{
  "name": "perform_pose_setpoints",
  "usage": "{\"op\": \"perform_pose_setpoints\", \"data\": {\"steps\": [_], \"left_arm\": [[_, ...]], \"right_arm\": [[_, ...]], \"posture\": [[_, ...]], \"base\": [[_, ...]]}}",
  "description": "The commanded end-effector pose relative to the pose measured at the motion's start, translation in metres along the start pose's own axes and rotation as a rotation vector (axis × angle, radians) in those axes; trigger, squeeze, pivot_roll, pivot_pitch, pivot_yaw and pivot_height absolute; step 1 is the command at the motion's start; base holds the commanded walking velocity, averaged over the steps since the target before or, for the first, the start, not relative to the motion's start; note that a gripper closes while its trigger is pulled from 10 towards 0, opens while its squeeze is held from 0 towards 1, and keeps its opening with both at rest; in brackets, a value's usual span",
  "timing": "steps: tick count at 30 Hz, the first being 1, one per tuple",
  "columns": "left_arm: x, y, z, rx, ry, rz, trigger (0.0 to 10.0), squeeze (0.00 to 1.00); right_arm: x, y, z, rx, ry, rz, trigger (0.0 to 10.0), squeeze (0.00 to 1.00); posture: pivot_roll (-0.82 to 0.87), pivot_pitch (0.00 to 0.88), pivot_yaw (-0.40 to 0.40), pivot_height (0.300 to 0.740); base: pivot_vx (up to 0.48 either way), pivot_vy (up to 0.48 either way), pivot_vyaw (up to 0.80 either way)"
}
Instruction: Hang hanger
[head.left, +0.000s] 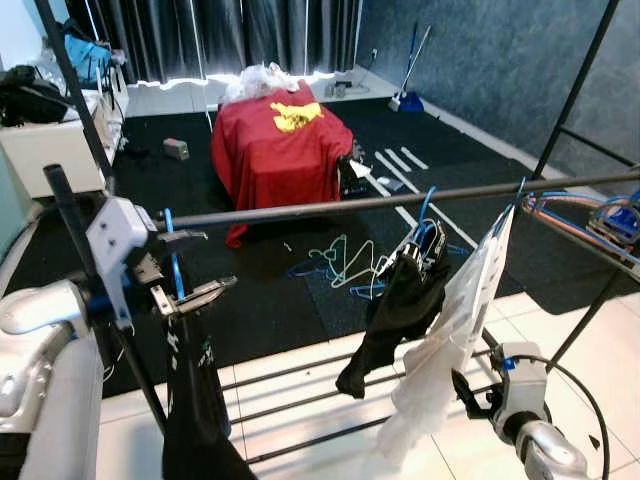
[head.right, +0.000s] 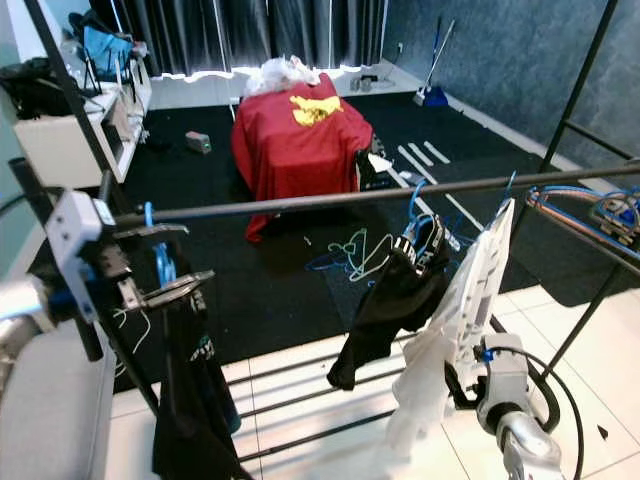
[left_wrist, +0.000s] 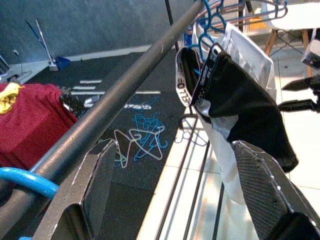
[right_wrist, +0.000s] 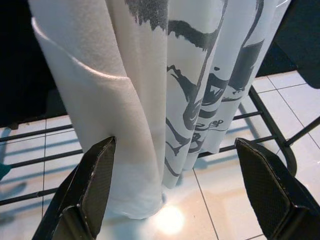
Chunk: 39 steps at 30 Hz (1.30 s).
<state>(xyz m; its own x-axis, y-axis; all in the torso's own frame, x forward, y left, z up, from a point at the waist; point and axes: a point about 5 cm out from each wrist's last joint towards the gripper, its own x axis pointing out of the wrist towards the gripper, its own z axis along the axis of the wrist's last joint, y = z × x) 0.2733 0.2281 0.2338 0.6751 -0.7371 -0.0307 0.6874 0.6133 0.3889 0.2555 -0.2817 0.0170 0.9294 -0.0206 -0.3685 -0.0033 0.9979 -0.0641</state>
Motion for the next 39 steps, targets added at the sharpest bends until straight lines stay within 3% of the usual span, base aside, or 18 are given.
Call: {"op": "perform_pose_setpoints", "data": {"steps": [1, 5, 14, 17, 21, 23, 31, 33, 34, 35, 36, 37, 39], "left_arm": [[-0.009, 0.006, -0.006, 0.019, 0.13, 0.027, 10.0, 0.0], [-0.007, 0.003, -0.016, -0.046, 0.24, 0.068, 10.0, 0.0], [0.012, -0.022, -0.022, -0.165, 0.3, 0.043, 10.0, 0.0], [0.015, -0.023, -0.019, -0.177, 0.295, 0.054, 10.0, 0.0], [0.018, -0.012, -0.01, -0.189, 0.292, 0.154, 10.0, 0.0], [0.012, -0.004, -0.004, -0.195, 0.334, 0.203, 10.0, 0.0], [-0.003, 0.0, -0.002, -0.225, 0.418, 0.253, 10.0, 0.0], [-0.012, 0.0, -0.003, -0.228, 0.462, 0.276, 10.0, 0.0], [-0.023, -0.001, -0.005, -0.232, 0.521, 0.3, 10.0, 0.0], [-0.023, -0.001, -0.005, -0.232, 0.521, 0.3, 10.0, 0.0], [-0.036, -0.001, -0.008, -0.237, 0.568, 0.327, 10.0, 0.0], [-0.036, -0.001, -0.008, -0.237, 0.568, 0.327, 10.0, 0.0], [-0.051, 0.001, -0.009, -0.245, 0.606, 0.383, 10.0, 0.0]], "right_arm": [[-0.002, -0.005, 0.0, -0.002, 0.0, -0.011, 10.0, 0.0], [-0.002, -0.006, 0.001, -0.004, -0.003, -0.013, 10.0, 0.0], [-0.001, -0.006, 0.003, -0.009, -0.006, -0.012, 10.0, 0.0], [-0.001, -0.006, 0.002, -0.009, -0.006, -0.013, 10.0, 0.0], [-0.001, -0.006, 0.002, -0.009, -0.005, -0.012, 10.0, 0.0], [-0.001, -0.006, 0.002, -0.01, -0.003, -0.009, 10.0, 0.0], [-0.001, -0.006, 0.002, -0.012, -0.002, -0.007, 10.0, 0.0], [-0.001, -0.006, 0.002, -0.014, -0.001, -0.006, 10.0, 0.0], [-0.001, -0.006, 0.002, -0.015, 0.001, -0.005, 10.0, 0.0], [-0.001, -0.006, 0.002, -0.015, 0.001, -0.005, 10.0, 0.0], [-0.001, -0.007, 0.003, -0.018, 0.004, -0.003, 10.0, 0.0], [-0.001, -0.007, 0.003, -0.018, 0.004, -0.003, 10.0, 0.0], [-0.001, -0.008, 0.003, -0.022, 0.008, -0.002, 10.0, 0.0]], "posture": [[0.13, 0.0, -0.032, 0.74], [0.14, 0.0, -0.034, 0.74], [0.14, 0.0, -0.034, 0.74], [0.14, 0.0, -0.034, 0.74], [0.14, 0.0, -0.034, 0.74], [0.15, 0.0, -0.038, 0.74], [0.15, 0.0, -0.038, 0.74], [0.16, 0.0, -0.04, 0.74], [0.16, 0.0, -0.044, 0.74], [0.16, 0.0, -0.044, 0.74], [0.18, 0.0, -0.053, 0.74], [0.18, 0.0, -0.053, 0.74], [0.19, 0.0, -0.062, 0.74]], "base": [[0.0, 0.0, 0.0], [0.0, 0.0, 0.0], [0.0, 0.0, 0.0], [0.0, 0.0, 0.0], [0.0, 0.0, 0.0], [0.0, 0.0, 0.0], [0.0, 0.0, 0.0], [0.0, 0.0, 0.0], [0.0, 0.0, 0.0], [0.0, 0.0, 0.0], [0.0, 0.0, 0.0], [0.0, 0.0, 0.0], [0.0, 0.0, 0.0]]}}
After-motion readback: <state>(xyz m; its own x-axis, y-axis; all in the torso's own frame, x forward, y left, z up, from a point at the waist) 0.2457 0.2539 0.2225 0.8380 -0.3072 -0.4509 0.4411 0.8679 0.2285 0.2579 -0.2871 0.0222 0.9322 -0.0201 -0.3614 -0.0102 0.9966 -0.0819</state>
